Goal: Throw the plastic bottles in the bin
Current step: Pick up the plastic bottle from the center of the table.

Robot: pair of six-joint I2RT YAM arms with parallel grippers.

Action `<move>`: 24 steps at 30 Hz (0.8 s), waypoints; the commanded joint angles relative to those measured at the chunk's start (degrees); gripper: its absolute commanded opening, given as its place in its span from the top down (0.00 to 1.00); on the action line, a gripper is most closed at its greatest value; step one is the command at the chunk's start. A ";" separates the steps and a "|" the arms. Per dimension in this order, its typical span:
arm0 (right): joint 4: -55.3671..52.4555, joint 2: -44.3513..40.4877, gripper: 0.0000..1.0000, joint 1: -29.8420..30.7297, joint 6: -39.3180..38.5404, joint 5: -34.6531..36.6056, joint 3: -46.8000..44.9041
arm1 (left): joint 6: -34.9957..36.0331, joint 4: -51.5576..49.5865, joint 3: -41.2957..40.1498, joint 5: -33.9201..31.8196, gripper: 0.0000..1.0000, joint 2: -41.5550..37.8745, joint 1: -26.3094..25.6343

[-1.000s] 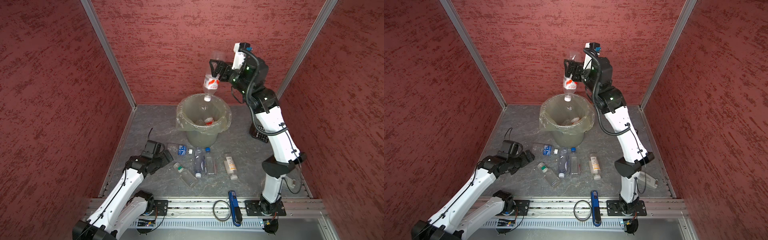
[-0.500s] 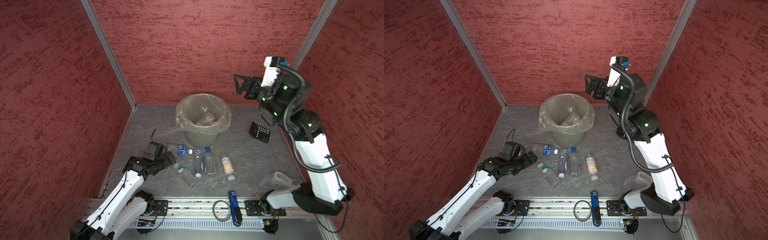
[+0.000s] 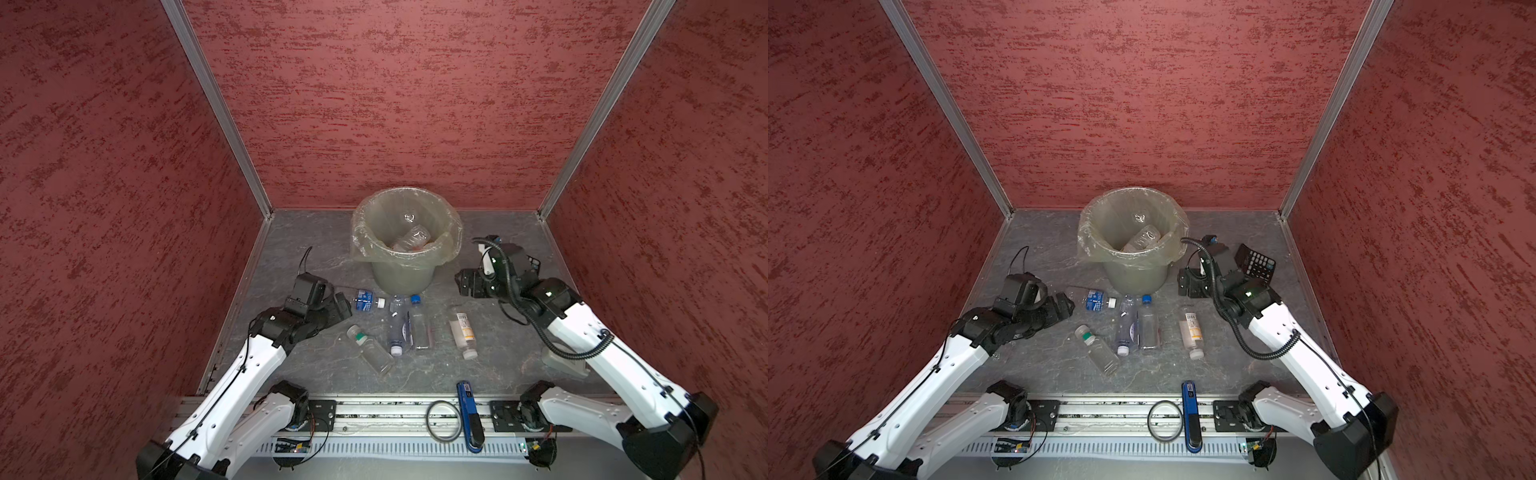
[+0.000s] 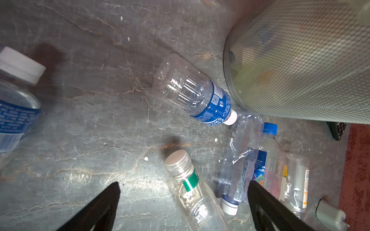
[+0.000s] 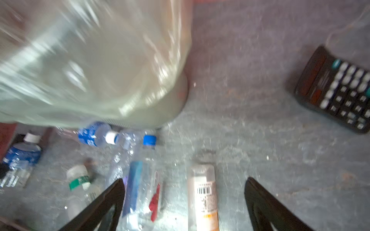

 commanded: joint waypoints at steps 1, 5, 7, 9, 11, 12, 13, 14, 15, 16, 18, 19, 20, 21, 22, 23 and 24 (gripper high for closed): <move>0.93 -2.65 0.05 1.03 2.88 -2.75 -3.67 | 2.48 -0.32 1.32 0.20 0.00 -0.06 2.57; 2.29 -1.56 0.05 1.27 4.29 -2.82 -8.34 | 3.12 -0.26 1.75 2.02 0.01 0.41 4.82; 3.21 -0.01 0.06 1.27 4.92 -2.75 -10.22 | 3.21 0.08 1.40 2.66 0.01 0.29 5.04; 4.63 1.29 0.08 1.31 5.14 -3.91 -11.95 | 3.06 0.19 1.16 2.91 0.00 0.12 5.07; 6.03 2.29 0.10 1.36 5.64 -4.46 -13.53 | 3.06 0.14 0.68 3.01 0.01 -0.16 5.05; 6.72 2.86 0.11 1.38 5.71 -4.99 -14.24 | 2.95 0.25 0.36 3.11 0.01 -0.32 5.17; 7.28 3.34 0.12 1.50 5.74 -5.29 -14.84 | 2.95 0.32 0.04 3.28 0.01 -0.65 5.14; 7.62 3.80 0.13 1.61 5.79 -5.47 -15.13 | 2.86 0.45 -0.39 3.41 0.01 -0.88 5.17; 8.22 4.37 0.13 1.69 5.72 -5.84 -15.32 | 2.77 0.77 -0.83 3.62 0.01 -1.08 5.13; 8.73 4.93 0.14 1.85 5.55 -6.41 -15.58 | 2.68 1.12 -1.37 3.92 0.01 -1.20 5.12; 9.53 6.03 0.15 2.39 5.37 -7.08 -15.86 | 2.60 1.49 -2.08 4.12 0.01 -1.23 5.12; 10.05 6.50 0.16 2.66 5.25 -7.40 -15.82 | 2.53 1.67 -2.37 4.14 0.00 -1.19 5.11; 10.46 7.07 0.17 2.93 5.19 -7.55 -15.72 | 2.51 1.93 -2.67 4.32 0.00 -1.03 5.17; 10.90 7.69 0.18 3.18 5.21 -7.67 -15.57 | 2.44 2.07 -3.01 4.54 0.01 -1.03 5.11; 11.26 8.21 0.18 3.29 5.10 -7.77 -15.53 | 2.25 2.28 -3.25 4.72 0.01 -1.06 5.16; 11.53 9.02 0.19 3.41 5.02 -7.70 -15.39 | 2.25 2.29 -3.41 4.73 0.01 -1.18 5.19; 11.71 9.93 0.20 3.45 4.87 -7.72 -15.28 | 2.14 2.29 -3.56 4.64 0.00 -1.40 5.15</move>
